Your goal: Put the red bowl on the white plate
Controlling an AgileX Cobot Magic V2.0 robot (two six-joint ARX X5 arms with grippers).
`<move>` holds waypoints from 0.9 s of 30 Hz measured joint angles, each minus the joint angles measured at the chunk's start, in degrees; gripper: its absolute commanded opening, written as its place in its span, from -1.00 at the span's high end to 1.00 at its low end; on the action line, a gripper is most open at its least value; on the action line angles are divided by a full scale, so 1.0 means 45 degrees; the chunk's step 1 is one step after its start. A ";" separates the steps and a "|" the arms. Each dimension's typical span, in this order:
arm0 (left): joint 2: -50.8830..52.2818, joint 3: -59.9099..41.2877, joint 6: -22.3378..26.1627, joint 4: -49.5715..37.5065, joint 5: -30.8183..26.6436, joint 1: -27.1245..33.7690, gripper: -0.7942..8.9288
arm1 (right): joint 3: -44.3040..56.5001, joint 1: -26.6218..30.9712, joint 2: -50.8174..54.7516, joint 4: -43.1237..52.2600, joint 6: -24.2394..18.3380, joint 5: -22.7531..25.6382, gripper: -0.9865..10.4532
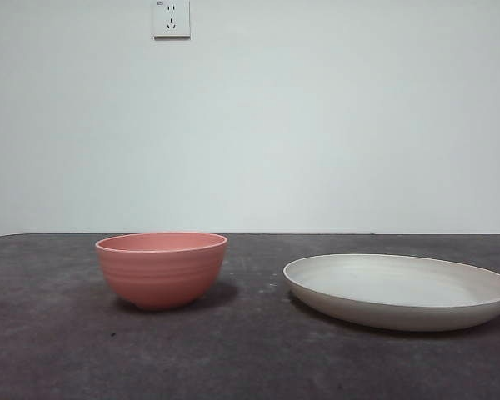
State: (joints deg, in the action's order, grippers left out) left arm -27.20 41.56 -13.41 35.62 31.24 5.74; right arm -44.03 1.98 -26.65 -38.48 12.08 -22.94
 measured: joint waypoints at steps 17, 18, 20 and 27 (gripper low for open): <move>-0.2142 0.1554 0.2958 0.4182 0.1064 -0.2356 0.81 | -0.1389 -0.1593 -0.2195 -0.4755 -0.2497 -0.0991 0.82; -0.2147 0.1554 0.3016 0.4187 0.1064 -0.2404 0.77 | -0.1389 -0.1661 -0.2195 -0.4760 -0.2511 -0.0996 0.81; -0.2152 0.1554 0.3084 0.4187 0.1064 -0.2448 0.58 | -0.1404 -0.1773 -0.2195 -0.4823 -0.2555 -0.0996 0.72; -0.2137 0.1554 0.3128 0.4187 0.1064 -0.2506 0.05 | -0.1418 -0.1860 -0.2195 -0.5066 -0.2594 -0.0991 0.24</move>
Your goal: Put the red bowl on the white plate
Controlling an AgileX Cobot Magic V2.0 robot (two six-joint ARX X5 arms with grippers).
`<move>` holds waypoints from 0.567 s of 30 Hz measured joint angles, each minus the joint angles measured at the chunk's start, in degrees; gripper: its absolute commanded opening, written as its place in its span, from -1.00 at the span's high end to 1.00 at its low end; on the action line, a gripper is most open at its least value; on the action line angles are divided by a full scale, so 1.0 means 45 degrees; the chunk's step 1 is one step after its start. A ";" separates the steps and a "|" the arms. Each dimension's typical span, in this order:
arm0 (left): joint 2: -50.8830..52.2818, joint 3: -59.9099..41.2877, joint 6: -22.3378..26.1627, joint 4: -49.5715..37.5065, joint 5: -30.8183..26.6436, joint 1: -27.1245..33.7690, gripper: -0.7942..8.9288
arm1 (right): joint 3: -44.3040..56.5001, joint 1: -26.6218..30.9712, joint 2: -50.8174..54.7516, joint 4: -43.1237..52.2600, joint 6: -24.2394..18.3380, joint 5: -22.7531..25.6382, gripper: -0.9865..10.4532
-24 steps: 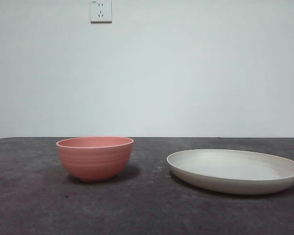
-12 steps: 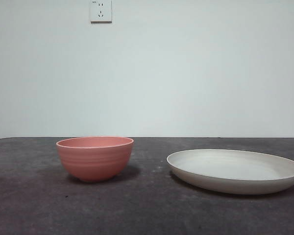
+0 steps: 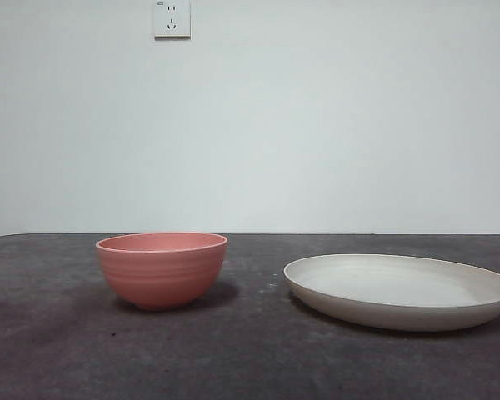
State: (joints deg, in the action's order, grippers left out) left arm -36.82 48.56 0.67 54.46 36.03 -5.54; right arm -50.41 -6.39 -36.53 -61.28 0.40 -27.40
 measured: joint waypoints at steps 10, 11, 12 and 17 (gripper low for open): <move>0.0000 0.0000 0.0015 0.0039 0.0000 0.0000 0.06 | 0.0000 0.0000 0.0000 -0.0039 -0.0005 -0.0005 0.24; 0.0000 0.0000 0.0005 0.0029 -0.0024 0.0000 0.06 | 0.0000 0.0000 0.0000 -0.0039 -0.0005 0.0000 0.24; -0.0024 0.0005 -0.0010 0.0029 -0.0087 0.0000 0.06 | 0.0000 0.0000 0.0000 -0.0039 -0.0005 0.0000 0.24; -0.0714 0.0597 -0.0034 0.0034 -0.0724 -0.0194 0.06 | 0.0000 0.0000 0.0000 -0.0039 -0.0005 -0.0005 0.24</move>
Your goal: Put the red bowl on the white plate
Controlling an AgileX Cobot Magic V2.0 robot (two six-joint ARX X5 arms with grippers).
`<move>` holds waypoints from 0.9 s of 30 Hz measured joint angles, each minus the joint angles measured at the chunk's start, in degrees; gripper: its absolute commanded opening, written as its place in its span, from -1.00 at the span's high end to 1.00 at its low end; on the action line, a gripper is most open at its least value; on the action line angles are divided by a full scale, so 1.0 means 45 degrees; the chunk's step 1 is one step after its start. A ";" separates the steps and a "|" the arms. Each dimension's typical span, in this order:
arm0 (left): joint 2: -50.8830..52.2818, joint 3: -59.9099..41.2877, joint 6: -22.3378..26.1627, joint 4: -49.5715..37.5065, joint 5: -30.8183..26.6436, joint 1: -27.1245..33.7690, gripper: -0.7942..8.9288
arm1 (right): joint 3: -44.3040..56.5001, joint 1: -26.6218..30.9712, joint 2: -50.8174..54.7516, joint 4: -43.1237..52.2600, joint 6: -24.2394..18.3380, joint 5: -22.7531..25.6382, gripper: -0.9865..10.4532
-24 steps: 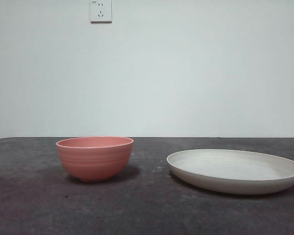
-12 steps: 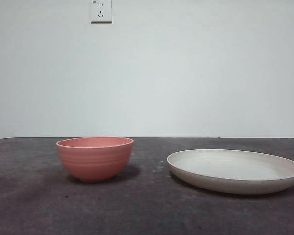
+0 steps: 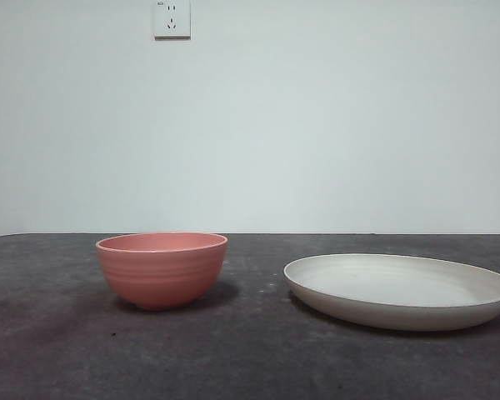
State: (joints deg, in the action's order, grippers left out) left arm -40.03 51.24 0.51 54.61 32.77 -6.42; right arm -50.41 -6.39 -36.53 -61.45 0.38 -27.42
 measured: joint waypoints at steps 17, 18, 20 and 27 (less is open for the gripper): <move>-0.5620 0.2472 -0.0573 -0.2152 -0.2880 -0.2603 0.07 | 0.0000 0.0000 0.0000 0.0053 0.0000 0.0005 0.24; -0.5955 0.2492 -0.0593 -0.2429 -0.3143 -0.2759 0.07 | 0.0000 0.0000 0.0000 0.0053 0.0000 0.0005 0.24; -0.6577 0.2497 -0.0627 -0.2822 -0.3638 -0.2997 0.07 | 0.0000 0.0000 0.0000 0.0058 0.0000 0.0005 0.24; -0.8670 0.2497 -0.0661 -0.3910 -0.4872 -0.3463 0.07 | 0.0000 0.0000 0.0000 0.0083 0.0000 0.0005 0.24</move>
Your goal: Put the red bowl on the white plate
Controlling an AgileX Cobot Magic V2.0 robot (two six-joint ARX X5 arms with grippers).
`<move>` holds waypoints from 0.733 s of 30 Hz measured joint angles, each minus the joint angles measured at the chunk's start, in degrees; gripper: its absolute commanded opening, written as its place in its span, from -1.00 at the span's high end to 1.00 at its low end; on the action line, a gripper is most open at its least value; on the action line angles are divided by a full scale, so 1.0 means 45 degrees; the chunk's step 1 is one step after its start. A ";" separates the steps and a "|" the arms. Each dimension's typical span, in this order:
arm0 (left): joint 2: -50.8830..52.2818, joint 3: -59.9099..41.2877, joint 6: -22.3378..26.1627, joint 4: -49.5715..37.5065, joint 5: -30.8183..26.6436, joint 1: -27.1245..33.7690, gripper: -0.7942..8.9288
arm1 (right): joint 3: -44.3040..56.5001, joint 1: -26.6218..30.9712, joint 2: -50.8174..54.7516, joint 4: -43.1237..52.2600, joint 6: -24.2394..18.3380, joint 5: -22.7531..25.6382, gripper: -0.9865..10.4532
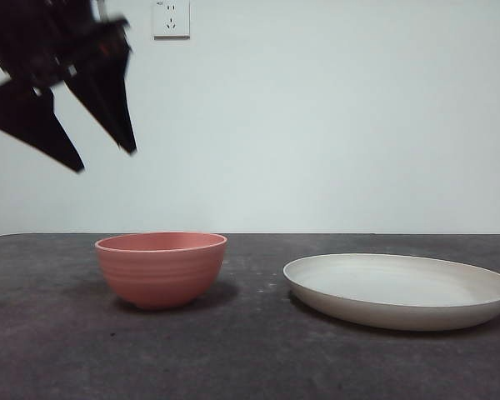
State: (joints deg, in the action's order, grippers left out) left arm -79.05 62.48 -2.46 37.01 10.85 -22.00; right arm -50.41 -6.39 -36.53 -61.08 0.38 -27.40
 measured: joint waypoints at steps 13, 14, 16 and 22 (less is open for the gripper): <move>-0.2764 0.0000 0.0000 -0.1229 -0.0675 -0.0058 0.07 | 0.0000 0.0000 0.0000 0.0000 0.0000 0.0000 0.24; -0.2895 0.0000 0.0000 -0.1268 -0.0675 -0.0058 0.07 | 0.0000 0.0000 0.0000 0.0000 0.0000 0.0000 0.24; -0.3094 0.0000 0.0000 -0.1268 -0.0675 -0.0058 0.07 | 0.0000 0.0000 0.0000 0.0000 0.0000 0.0000 0.24; -0.3376 0.0000 0.0000 -0.1287 -0.0675 -0.0058 0.16 | 0.0000 0.0000 0.0000 0.0000 0.0000 0.0000 0.24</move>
State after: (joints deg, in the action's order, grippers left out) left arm -94.24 62.48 -2.46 31.22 7.81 -22.26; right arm -50.41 -6.39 -36.53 -61.08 0.38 -27.40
